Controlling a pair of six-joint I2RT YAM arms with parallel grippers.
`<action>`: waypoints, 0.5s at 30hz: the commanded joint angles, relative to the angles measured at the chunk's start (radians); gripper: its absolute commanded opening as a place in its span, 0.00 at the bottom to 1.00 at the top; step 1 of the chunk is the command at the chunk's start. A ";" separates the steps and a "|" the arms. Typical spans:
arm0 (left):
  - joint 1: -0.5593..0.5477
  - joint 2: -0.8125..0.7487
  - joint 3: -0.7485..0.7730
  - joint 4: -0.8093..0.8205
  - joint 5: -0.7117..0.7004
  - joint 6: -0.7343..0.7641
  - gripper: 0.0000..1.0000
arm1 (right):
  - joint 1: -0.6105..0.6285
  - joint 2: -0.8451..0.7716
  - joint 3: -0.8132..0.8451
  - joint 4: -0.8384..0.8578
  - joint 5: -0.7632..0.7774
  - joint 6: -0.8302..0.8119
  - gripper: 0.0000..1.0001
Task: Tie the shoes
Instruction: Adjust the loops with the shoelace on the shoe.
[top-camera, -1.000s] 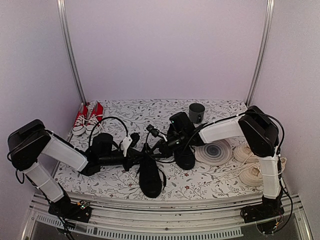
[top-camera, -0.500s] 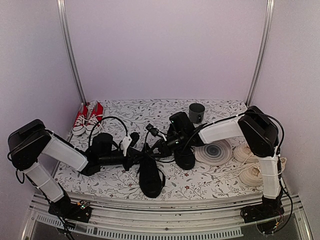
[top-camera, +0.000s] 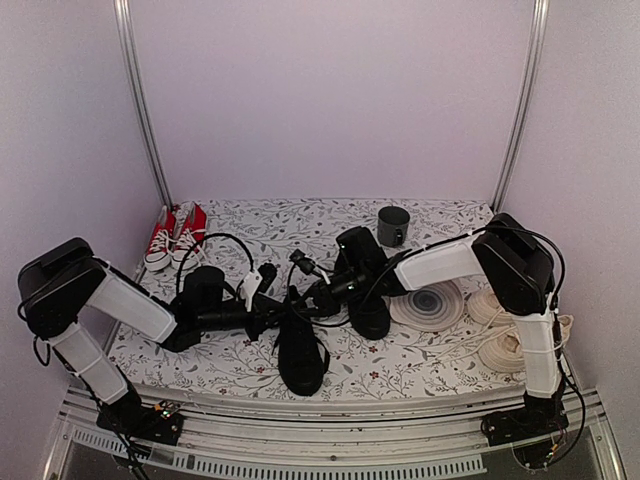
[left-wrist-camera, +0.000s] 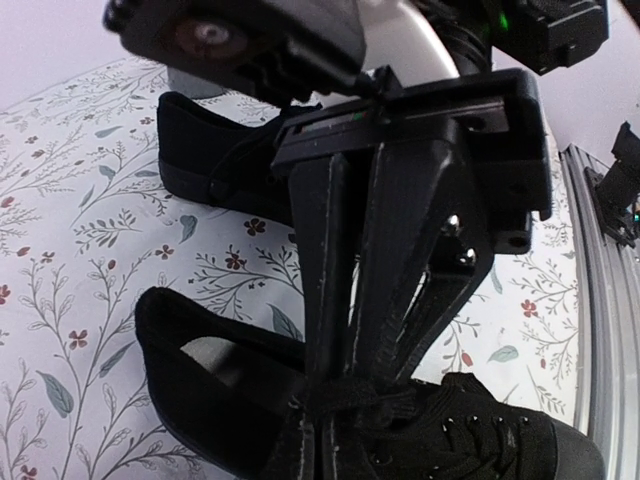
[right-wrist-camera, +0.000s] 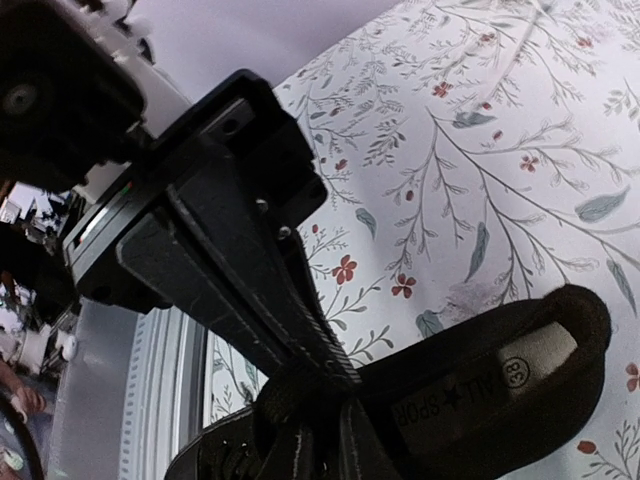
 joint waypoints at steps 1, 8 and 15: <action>0.005 0.012 0.000 0.079 0.033 -0.014 0.00 | 0.026 0.006 0.010 0.022 0.022 0.013 0.05; 0.006 -0.013 -0.026 0.039 0.027 -0.005 0.00 | -0.008 -0.054 -0.020 0.002 0.030 0.004 0.01; 0.006 -0.019 -0.024 0.021 0.029 0.004 0.06 | -0.036 -0.101 -0.057 -0.014 0.029 -0.019 0.01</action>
